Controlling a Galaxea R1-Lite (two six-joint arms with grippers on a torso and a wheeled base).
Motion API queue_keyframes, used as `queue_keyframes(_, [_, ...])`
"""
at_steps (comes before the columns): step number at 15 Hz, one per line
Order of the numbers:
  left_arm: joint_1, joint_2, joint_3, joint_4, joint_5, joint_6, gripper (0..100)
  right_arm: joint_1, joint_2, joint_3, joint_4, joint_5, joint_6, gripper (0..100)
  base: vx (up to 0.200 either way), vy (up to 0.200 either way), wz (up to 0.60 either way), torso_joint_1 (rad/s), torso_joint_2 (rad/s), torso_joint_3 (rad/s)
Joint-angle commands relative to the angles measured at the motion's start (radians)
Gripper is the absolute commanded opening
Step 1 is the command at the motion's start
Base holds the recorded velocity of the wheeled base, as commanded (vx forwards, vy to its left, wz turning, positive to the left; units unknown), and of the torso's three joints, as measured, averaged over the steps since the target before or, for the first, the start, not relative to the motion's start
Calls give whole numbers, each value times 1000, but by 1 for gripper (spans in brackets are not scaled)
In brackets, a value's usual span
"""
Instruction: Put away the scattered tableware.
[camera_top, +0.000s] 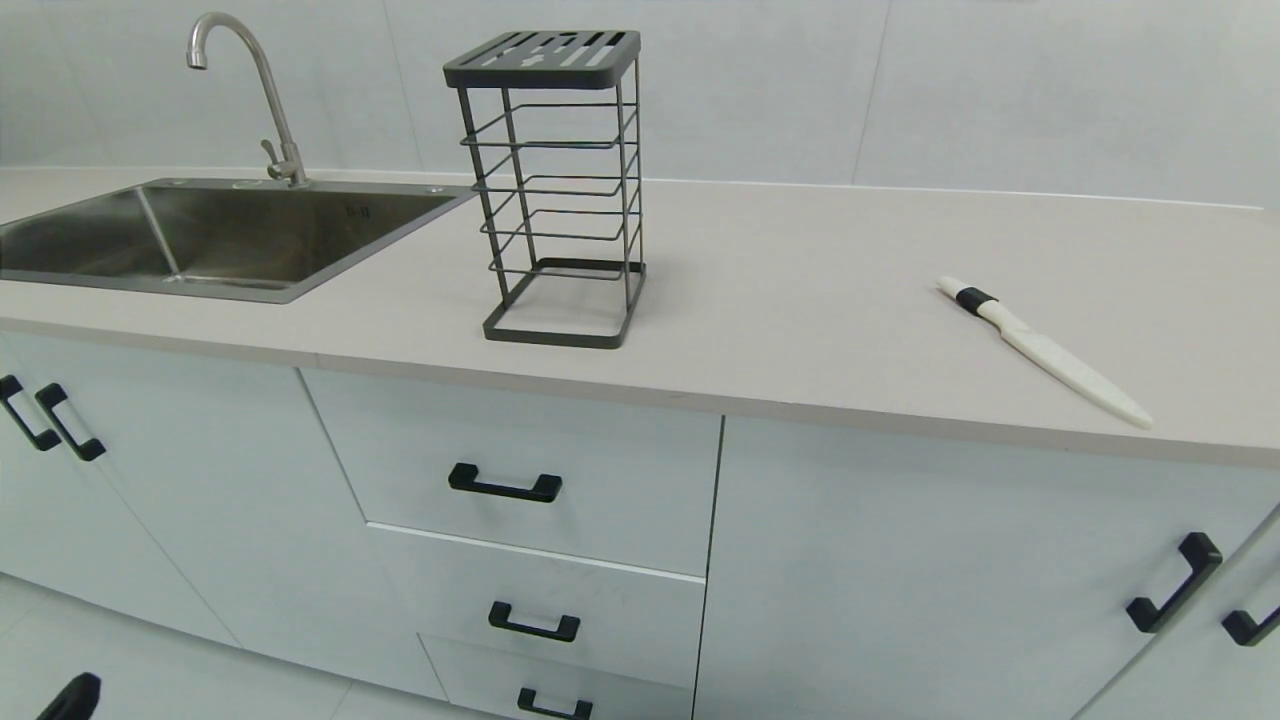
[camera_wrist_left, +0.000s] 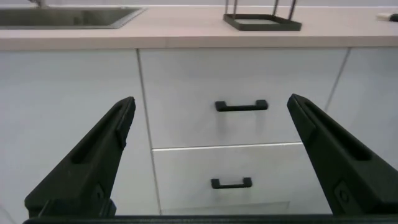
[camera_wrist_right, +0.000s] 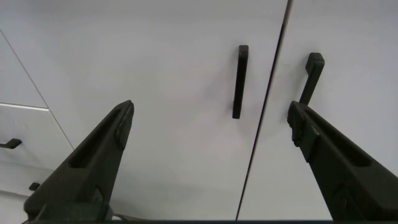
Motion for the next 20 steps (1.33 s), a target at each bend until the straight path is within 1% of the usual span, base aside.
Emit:
queue_keyframes(1, [44, -105, 26, 50, -2, 28, 100, 0, 2, 0, 0, 1, 0, 100, 0, 0, 0, 0, 0, 0])
queue_keyframes(2, [54, -172, 44, 128, -2, 82, 100, 0, 2, 0, 0, 1, 0, 100, 0, 0, 0, 0, 0, 0])
queue_keyframes(3, [50, -226, 44, 229, 3, 110, 100, 0, 2, 0, 0, 1, 0, 100, 0, 0, 0, 0, 0, 0])
queue_keyframes(4, [49, -233, 44, 312, 20, 125, 100, 0, 2, 0, -1, 1, 0, 100, 0, 0, 0, 0, 0, 0])
queue_keyframes(5, [47, -233, 44, 350, 66, 108, 100, 0, 2, 0, -1, 1, 0, 100, 0, 0, 0, 0, 0, 0])
queue_keyframes(6, [47, -233, 44, 376, 123, 77, 100, 0, 2, 0, 0, 1, 0, 100, 0, 0, 0, 0, 0, 0])
queue_keyframes(7, [44, -243, 44, 381, 133, 38, 100, -1, 2, 0, 0, 1, 0, 100, 0, 0, 0, 0, 0, 0])
queue_keyframes(8, [34, -263, 44, 384, 132, 18, 100, -1, 2, 0, 0, 1, 0, 100, 0, 0, 0, 0, 0, 0])
queue_keyframes(9, [34, -264, 44, 386, 132, 10, 100, -1, 2, 0, 0, 1, 0, 100, 0, 0, 0, 0, 0, 0])
queue_keyframes(10, [34, -264, 44, 386, 132, 7, 100, 0, 2, 0, 0, 1, 0, 100, 0, 0, 0, 0, 0, 0])
queue_keyframes(13, [34, -264, 44, 386, 132, 7, 100, 0, 2, 0, 0, 1, 0, 100, 0, 0, -600, -1, 4, -1])
queue_keyframes(15, [34, -264, 44, 386, 133, 5, 100, 0, 2, 0, 0, 1, 0, 100, 0, 0, 0, 0, 0, 0])
queue_keyframes(18, [34, -264, 44, 386, 142, 10, 100, 0, 2, 0, 0, 1, 0, 100, 200, 0, 0, -2, 1, -1])
queue_keyframes(20, [34, -264, 44, 386, 144, 7, 100, 0, 2, 0, 0, 1, 0, 100, 0, 0, 0, 0, 0, 0])
